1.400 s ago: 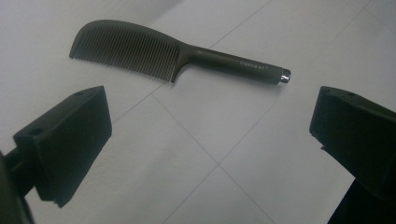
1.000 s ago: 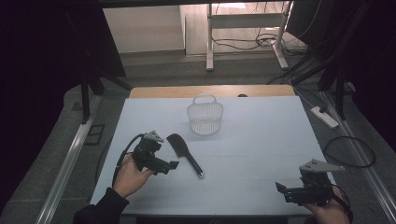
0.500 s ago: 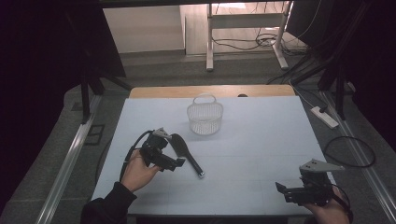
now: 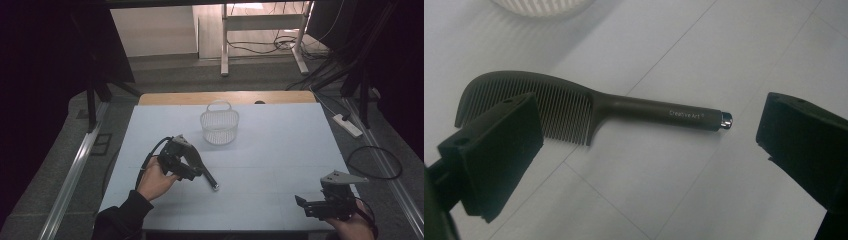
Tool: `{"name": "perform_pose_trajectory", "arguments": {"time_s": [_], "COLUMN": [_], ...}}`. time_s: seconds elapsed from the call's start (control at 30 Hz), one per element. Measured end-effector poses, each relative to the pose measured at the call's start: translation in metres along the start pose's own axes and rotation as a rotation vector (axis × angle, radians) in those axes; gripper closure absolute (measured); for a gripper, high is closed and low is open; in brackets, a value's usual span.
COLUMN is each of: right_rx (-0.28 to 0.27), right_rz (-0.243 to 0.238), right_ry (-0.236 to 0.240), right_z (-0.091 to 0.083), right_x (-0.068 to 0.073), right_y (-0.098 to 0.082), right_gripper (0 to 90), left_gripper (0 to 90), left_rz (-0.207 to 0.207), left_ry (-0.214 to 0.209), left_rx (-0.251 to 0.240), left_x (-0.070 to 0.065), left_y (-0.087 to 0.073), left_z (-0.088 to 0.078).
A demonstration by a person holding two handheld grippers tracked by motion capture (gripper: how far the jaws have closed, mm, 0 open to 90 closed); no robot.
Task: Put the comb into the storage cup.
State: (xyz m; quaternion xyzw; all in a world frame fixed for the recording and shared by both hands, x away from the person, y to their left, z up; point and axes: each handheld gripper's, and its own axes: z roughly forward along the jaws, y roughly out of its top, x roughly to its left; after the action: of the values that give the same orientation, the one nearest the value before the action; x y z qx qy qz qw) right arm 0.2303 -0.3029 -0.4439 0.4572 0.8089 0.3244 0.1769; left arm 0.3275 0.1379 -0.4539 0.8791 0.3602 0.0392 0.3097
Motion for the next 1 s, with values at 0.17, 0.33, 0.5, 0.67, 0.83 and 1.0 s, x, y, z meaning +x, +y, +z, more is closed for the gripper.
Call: {"name": "perform_pose_trajectory", "arguments": {"time_s": [0.17,0.33,0.5,0.67,0.83,1.0], "right_rx": [0.002,0.004,0.003,0.004,0.004,0.006], "right_rz": [-0.001,-0.002,-0.002,-0.002,-0.003,-0.002], "right_ry": [0.001,0.002,0.002,0.003,0.003,0.003], "right_z": [0.0,0.0,0.0,0.0,0.0,0.0], "right_x": [0.0,0.0,0.0,0.0,0.0,0.0], "right_y": [0.0,0.0,0.0,0.0,0.0,0.0], "right_gripper": [2.0,2.1,2.3,2.4,2.5,2.6], "left_gripper": [0.0,0.0,0.0,0.0,0.0,0.0], "left_rz": [0.011,0.029,0.036,0.044,0.056,0.066], "left_ry": [0.0,-0.001,-0.006,-0.011,-0.016,-0.018], "left_rx": [0.006,0.014,0.015,0.018,0.022,0.025], "left_x": [-0.001,-0.002,-0.003,-0.005,-0.007,-0.009], "left_y": [0.005,0.012,0.017,0.022,0.029,0.034], "left_z": [0.004,0.009,0.013,0.018,0.024,0.029]}}
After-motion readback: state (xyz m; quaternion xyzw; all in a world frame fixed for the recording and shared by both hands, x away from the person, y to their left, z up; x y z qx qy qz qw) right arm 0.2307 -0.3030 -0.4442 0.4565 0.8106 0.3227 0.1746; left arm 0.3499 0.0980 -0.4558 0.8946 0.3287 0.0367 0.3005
